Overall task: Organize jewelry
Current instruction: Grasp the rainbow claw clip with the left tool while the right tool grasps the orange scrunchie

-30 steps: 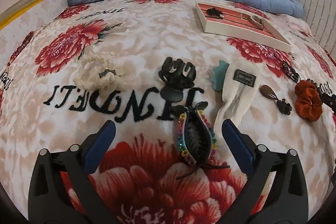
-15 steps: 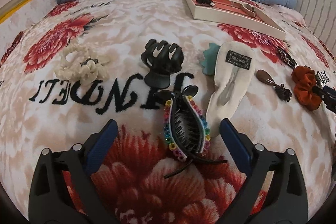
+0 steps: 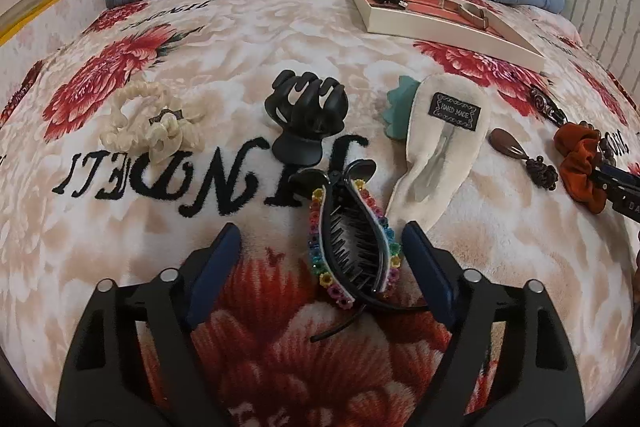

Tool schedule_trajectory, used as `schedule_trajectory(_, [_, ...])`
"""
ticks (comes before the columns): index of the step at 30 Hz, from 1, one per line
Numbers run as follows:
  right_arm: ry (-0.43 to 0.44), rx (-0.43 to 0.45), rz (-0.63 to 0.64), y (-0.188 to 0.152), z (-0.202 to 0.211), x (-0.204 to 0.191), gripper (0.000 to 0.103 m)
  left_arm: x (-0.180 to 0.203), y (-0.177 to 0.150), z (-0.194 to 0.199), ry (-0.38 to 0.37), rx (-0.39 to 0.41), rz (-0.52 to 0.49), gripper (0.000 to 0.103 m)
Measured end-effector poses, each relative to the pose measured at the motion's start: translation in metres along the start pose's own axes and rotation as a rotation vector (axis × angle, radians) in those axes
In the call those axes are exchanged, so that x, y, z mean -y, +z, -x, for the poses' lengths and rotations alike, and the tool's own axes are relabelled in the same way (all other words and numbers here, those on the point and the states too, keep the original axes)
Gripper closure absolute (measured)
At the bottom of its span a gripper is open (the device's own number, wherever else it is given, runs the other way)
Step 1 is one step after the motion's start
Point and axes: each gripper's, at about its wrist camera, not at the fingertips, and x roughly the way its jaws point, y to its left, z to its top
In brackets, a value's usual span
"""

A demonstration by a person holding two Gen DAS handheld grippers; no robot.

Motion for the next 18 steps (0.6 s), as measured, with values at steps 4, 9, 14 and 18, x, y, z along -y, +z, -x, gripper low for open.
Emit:
schedule_trajectory(4, [0.016, -0.005, 0.021, 0.001, -0.002, -0.005, 0.060, 0.002, 0.000, 0.003, -0.002, 0.009, -0.008, 0.031])
schedule_trajectory(9, [0.039, -0.004, 0.050, 0.001, -0.003, -0.011, 0.077, 0.002, 0.000, 0.004, -0.007, 0.009, -0.014, 0.035])
schedule_trajectory(14, [0.060, 0.003, 0.057, 0.000, -0.001, -0.013, 0.086, 0.004, -0.003, 0.007, 0.001, 0.005, -0.020, 0.038])
schedule_trajectory(18, [0.072, 0.009, 0.052, 0.000, 0.000, -0.012, 0.089, 0.002, -0.005, 0.009, -0.007, 0.007, -0.007, 0.043])
